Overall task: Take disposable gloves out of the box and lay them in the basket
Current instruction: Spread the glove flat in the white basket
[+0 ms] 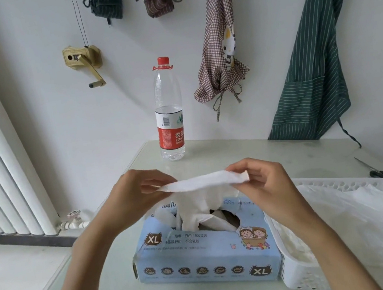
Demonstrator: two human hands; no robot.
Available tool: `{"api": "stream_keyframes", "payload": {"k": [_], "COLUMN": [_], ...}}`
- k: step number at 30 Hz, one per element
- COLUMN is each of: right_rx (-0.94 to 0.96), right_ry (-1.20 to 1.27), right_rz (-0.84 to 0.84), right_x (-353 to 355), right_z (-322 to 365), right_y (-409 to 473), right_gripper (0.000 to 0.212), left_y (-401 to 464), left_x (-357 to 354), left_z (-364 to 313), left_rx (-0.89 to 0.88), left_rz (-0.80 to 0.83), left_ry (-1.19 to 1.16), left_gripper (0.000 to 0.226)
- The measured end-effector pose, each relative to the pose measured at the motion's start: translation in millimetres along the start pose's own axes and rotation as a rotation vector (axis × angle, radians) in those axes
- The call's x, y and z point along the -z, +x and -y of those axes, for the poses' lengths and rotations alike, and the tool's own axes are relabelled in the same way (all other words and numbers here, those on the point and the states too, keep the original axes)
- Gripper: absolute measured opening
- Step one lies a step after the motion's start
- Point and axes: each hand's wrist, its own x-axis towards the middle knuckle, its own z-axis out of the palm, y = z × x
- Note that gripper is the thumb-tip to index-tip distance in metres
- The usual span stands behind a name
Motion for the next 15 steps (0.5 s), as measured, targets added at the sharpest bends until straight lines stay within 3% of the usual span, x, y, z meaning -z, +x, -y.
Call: {"api": "stream_keyframes", "payload": {"k": [9,12,15], "right_rx": [-0.161,-0.132,-0.034], "right_ry": [0.261,0.25,0.225], "right_rz": [0.029,-0.028,-0.15], "right_x": [33.7,40.2,48.9], "right_z": [17.3,28.6,45.3], "right_y": [5.7,14.2,18.1], "right_gripper": [0.018,0.019,0.01], "left_y": [-2.6,5.7,14.4], "left_x": [16.0,25.3,28.1], "left_z": [-16.5,-21.3,-39.5], "left_rx": [-0.004,-0.004,-0.038], "left_rz": [0.18,0.201,0.145], "left_ry": [-0.138,-0.094,-0.078], "left_gripper": [0.022,0.035,0.028]}}
